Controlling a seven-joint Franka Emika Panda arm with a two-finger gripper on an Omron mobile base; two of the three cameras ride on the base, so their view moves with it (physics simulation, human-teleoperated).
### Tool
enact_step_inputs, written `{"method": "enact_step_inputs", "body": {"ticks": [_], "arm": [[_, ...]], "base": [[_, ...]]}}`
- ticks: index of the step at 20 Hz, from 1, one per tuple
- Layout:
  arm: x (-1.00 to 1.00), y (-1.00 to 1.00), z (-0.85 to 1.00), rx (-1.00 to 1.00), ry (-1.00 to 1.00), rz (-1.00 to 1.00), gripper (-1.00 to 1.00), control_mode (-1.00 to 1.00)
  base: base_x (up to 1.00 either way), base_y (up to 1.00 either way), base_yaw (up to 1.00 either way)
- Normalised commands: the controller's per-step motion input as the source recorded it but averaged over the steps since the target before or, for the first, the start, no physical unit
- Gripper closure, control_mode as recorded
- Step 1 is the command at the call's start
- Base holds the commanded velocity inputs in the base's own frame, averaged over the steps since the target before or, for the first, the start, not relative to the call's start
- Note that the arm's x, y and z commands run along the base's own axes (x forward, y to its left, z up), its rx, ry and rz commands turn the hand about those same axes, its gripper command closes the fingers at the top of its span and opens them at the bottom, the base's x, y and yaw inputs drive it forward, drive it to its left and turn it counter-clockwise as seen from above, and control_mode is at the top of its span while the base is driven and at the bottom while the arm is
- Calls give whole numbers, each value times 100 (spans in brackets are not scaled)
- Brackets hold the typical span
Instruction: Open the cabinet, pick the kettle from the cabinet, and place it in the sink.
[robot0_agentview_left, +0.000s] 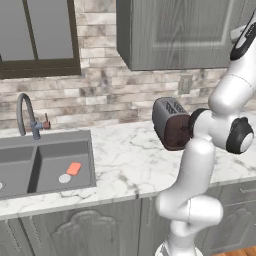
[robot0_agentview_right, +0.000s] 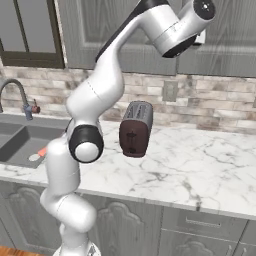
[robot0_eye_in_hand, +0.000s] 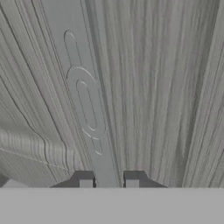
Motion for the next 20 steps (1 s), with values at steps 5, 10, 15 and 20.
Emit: {"method": "enact_step_inputs", "body": {"ticks": [5, 10, 15, 20], "arm": [[-33, 43, -32, 0, -14, -36, 100, -100], [-45, 36, -46, 0, -23, -42, 100, -100], [-46, 34, -43, 0, -21, -44, 100, -100], [-37, 33, -7, -1, 2, -37, 100, -100]], "base": [[0, 0, 0], [0, 0, 0], [0, 0, 0], [0, 0, 0]]}}
